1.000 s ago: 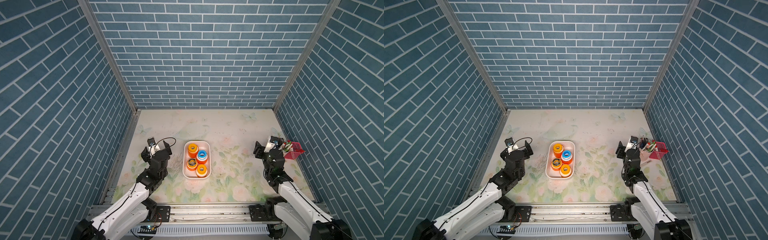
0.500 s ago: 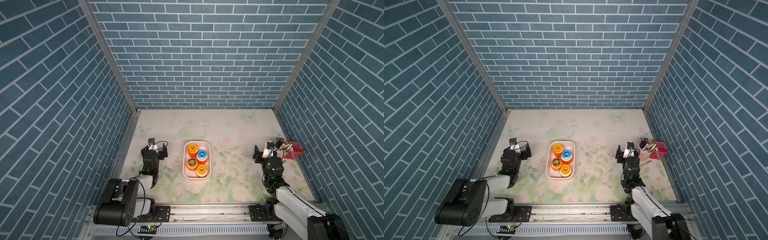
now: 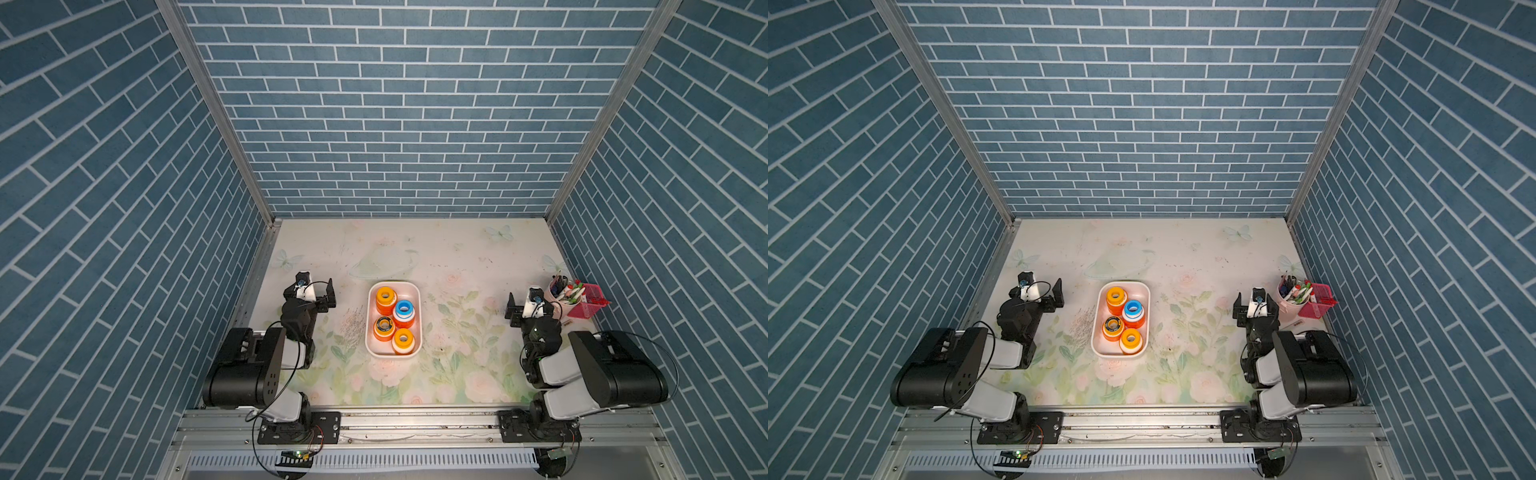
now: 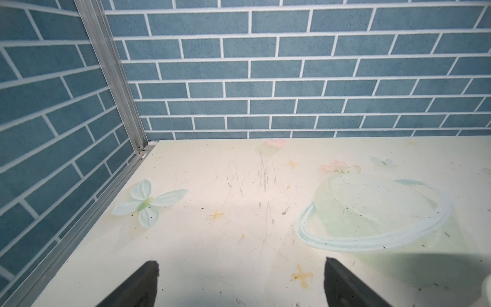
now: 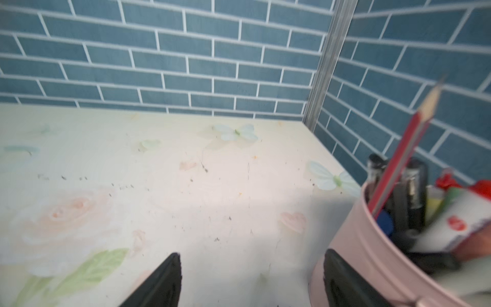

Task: Put the sealing tape into the storage box
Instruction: Reset both arms

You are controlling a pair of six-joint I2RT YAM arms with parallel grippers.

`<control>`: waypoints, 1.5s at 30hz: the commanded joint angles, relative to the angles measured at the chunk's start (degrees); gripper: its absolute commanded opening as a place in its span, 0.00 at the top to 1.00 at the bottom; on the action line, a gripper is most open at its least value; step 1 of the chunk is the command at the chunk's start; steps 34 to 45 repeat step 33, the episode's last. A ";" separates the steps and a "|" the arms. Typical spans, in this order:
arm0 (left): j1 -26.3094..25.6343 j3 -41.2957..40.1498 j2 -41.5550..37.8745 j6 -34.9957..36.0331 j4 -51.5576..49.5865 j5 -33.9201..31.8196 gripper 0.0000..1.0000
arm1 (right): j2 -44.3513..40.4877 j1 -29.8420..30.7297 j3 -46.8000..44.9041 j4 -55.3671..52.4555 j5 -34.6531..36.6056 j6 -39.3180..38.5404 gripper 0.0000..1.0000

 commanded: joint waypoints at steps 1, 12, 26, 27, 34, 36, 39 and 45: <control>0.57 0.21 0.31 0.02 1.82 1.24 0.00 | 0.34 -0.88 7.49 -3.87 -5.99 -0.55 0.16; 0.41 0.06 0.23 0.10 1.93 1.10 0.00 | 0.57 -2.56 9.16 -7.38 -7.05 0.96 0.00; 0.41 0.12 0.23 0.10 1.89 1.06 0.00 | 1.00 -2.58 9.41 -7.25 -7.09 0.89 0.00; 0.41 0.10 0.23 0.10 1.88 1.02 0.00 | 1.00 -2.51 9.50 -7.44 -6.90 0.85 0.00; 0.41 0.07 0.23 0.10 1.84 1.01 0.00 | 0.68 -1.89 9.20 -7.10 -5.98 0.43 0.00; 0.41 0.07 0.23 0.10 1.84 1.01 0.00 | 0.68 -1.89 9.20 -7.10 -5.98 0.43 0.00; 0.41 0.07 0.23 0.10 1.84 1.01 0.00 | 0.68 -1.89 9.20 -7.10 -5.98 0.43 0.00; 0.41 0.07 0.23 0.10 1.84 1.01 0.00 | 0.68 -1.89 9.20 -7.10 -5.98 0.43 0.00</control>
